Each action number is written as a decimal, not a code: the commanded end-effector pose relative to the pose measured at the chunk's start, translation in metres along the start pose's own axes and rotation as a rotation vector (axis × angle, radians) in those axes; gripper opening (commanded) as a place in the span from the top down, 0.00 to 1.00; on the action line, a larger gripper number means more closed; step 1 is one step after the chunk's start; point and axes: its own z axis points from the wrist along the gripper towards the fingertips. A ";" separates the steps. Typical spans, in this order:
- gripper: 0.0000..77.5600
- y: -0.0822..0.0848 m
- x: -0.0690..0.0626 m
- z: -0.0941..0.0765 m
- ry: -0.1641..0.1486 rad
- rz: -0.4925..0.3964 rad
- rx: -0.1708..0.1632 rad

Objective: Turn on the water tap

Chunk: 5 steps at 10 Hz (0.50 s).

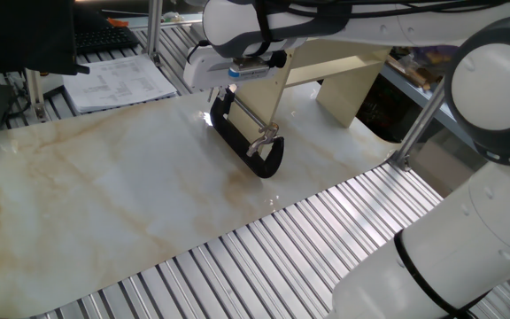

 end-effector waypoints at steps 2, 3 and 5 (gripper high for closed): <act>1.00 0.002 0.001 -0.001 -0.038 0.105 0.105; 1.00 0.002 0.001 -0.002 -0.039 0.100 0.106; 1.00 0.003 0.001 -0.002 -0.038 0.102 0.107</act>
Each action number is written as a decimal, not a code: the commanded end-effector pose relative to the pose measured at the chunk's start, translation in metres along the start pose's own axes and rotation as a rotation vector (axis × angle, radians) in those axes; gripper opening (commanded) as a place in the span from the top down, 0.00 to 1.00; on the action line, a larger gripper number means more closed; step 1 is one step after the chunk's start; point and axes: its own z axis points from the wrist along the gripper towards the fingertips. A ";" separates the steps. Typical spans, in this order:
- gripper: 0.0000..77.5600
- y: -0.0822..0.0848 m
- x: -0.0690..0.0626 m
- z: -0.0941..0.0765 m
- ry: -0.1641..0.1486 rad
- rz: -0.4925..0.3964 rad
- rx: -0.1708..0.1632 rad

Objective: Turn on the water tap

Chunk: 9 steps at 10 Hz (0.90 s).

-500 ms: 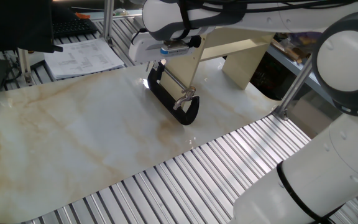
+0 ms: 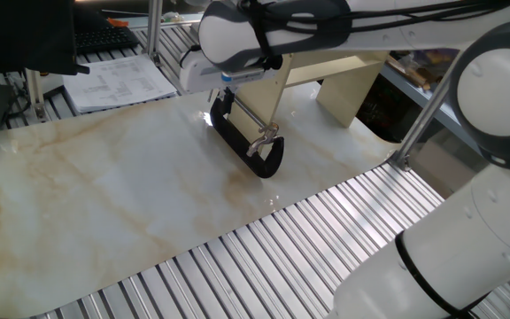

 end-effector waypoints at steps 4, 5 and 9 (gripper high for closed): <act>1.00 0.003 0.001 -0.003 -0.006 0.042 -0.002; 1.00 0.004 0.001 -0.003 -0.001 0.041 -0.010; 1.00 0.004 0.001 -0.004 0.013 0.071 -0.078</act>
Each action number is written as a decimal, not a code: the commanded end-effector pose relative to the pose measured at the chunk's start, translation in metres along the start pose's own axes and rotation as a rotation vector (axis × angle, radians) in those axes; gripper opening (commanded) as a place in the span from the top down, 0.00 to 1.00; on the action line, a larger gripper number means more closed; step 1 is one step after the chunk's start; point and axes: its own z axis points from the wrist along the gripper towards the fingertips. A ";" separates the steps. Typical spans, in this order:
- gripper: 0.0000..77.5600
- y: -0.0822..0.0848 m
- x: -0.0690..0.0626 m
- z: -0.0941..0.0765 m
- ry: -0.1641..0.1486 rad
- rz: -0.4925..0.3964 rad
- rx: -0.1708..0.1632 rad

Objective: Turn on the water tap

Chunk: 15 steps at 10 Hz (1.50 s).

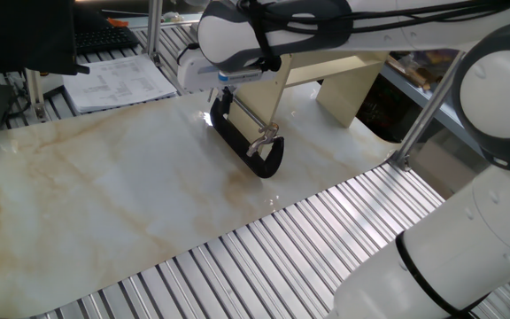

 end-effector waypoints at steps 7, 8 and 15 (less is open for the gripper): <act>1.00 0.000 -0.001 -0.001 -0.001 0.017 -0.042; 1.00 0.000 -0.001 -0.001 -0.001 0.016 -0.042; 1.00 0.001 0.001 0.001 -0.003 0.011 -0.030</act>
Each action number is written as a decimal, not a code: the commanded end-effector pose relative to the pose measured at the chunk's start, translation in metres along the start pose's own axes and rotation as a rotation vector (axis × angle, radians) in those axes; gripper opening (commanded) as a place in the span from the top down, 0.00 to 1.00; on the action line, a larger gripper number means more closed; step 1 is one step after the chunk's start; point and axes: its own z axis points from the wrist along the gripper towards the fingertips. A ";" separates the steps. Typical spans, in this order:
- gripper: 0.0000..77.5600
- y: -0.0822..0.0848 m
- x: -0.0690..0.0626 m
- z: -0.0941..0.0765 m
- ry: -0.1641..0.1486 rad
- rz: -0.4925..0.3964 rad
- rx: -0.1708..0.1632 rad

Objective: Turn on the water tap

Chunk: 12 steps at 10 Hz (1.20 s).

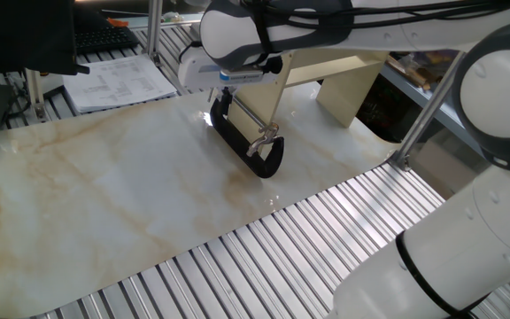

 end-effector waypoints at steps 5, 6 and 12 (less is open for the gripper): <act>1.00 0.002 0.000 -0.001 -0.006 0.005 0.024; 1.00 0.002 0.000 -0.001 -0.005 0.007 0.024; 1.00 0.005 0.001 -0.002 -0.019 0.002 0.046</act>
